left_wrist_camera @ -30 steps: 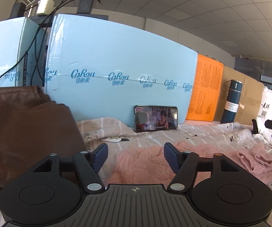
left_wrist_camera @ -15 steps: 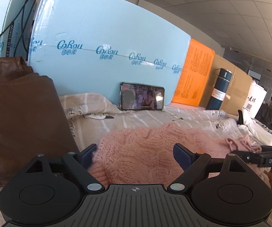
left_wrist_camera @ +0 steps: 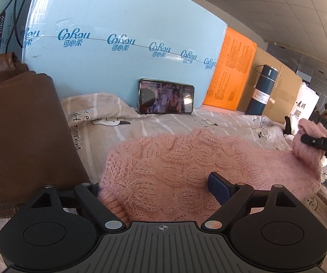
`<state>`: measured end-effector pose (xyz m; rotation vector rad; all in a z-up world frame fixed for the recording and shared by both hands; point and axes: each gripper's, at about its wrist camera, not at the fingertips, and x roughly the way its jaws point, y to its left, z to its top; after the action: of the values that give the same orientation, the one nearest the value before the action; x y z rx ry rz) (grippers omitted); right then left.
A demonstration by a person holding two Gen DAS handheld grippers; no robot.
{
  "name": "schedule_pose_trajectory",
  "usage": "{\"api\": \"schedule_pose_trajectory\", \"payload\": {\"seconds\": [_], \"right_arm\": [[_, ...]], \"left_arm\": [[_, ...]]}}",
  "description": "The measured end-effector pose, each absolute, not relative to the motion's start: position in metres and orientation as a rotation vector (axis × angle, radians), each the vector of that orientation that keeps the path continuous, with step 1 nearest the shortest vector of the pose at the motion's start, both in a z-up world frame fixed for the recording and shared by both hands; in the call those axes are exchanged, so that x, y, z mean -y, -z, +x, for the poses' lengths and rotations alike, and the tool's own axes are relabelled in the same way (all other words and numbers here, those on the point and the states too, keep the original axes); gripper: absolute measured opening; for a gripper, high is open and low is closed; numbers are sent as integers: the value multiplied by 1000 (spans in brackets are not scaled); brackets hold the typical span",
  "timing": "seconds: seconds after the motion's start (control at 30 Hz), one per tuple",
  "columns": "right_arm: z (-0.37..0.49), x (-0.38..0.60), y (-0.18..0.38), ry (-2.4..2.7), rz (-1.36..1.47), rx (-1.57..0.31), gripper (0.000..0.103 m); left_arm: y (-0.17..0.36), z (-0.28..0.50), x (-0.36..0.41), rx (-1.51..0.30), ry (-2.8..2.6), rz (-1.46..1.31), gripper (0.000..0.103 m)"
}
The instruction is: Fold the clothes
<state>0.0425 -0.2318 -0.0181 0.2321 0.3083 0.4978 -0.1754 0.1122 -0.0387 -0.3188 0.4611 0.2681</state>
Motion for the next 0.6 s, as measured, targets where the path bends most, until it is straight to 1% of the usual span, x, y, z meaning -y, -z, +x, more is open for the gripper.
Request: {"api": "schedule_pose_trajectory", "payload": {"seconds": [0.07,0.23,0.27,0.33,0.37,0.4,0.43,0.47,0.6], "right_arm": [[55,253,18,-394,325,-317,18],[86,289,32,-145,513,-436,18],[87,291,35,-137,523,-452,18],[86,290,36,-153,525,-444,18],[84,288,34,-163,518,-425,18],[82,286,33,-173,511,-406,18],[80,285,32,-183,506,-390,18],[79,285,32,-191,510,-385,18],[73,292,27,-190,561,-335,18]], "left_arm": [[39,-175,-113,-461,-267,-322,88],[40,-174,-114,-472,-275,-326,88],[39,-175,-113,-471,-279,-321,86],[39,-176,-111,-462,-282,-310,62],[39,-176,-111,-458,-275,-310,39],[38,-177,-111,-450,-263,-308,27],[37,-179,-109,-435,-254,-296,22],[35,-180,-106,-422,-254,-277,19],[23,-182,-95,-364,-308,-159,17]]}}
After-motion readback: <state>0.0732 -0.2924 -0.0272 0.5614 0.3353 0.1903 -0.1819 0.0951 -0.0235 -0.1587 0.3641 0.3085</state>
